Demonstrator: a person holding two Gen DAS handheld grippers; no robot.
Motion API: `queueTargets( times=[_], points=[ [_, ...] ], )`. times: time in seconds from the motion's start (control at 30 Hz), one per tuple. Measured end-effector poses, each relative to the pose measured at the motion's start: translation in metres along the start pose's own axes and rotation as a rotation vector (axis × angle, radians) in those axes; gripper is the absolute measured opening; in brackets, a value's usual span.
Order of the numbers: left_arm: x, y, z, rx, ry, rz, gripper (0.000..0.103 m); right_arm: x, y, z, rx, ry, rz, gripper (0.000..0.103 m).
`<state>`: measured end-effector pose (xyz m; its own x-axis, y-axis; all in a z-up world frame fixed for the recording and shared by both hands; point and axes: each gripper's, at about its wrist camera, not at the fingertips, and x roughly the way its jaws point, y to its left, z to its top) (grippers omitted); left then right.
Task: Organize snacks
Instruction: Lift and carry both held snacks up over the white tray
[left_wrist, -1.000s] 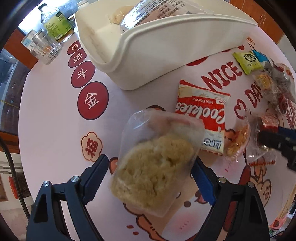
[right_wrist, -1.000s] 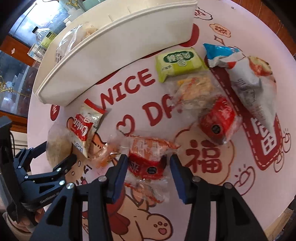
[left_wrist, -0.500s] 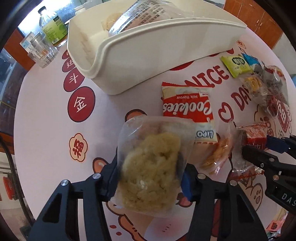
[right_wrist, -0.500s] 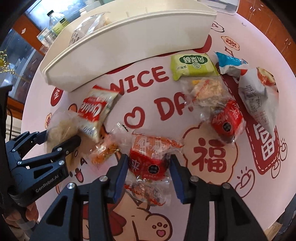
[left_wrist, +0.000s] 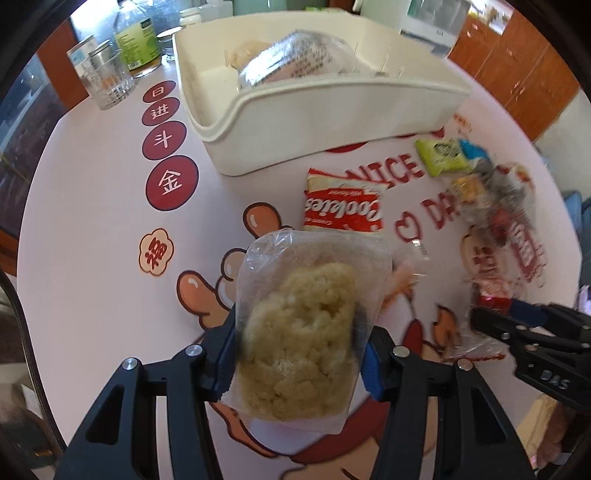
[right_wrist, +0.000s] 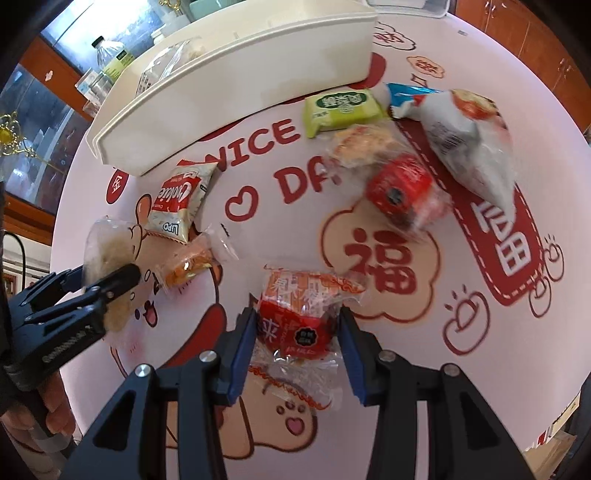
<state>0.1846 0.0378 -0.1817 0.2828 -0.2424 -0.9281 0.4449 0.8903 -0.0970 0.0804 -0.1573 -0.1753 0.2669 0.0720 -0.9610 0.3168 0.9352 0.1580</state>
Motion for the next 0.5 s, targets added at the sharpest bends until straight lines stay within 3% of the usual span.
queueTargets(
  times=[0.27, 0.5],
  points=[
    [-0.037, -0.017, -0.011, -0.045, -0.046, -0.051, 0.053, -0.031, -0.012, 0.009, -0.027, -0.046, 0.032, 0.044],
    [-0.066, -0.046, 0.008, -0.015, -0.104, -0.009, 0.053, -0.071, -0.003, 0.027, -0.074, -0.122, 0.07, 0.044]
  ],
)
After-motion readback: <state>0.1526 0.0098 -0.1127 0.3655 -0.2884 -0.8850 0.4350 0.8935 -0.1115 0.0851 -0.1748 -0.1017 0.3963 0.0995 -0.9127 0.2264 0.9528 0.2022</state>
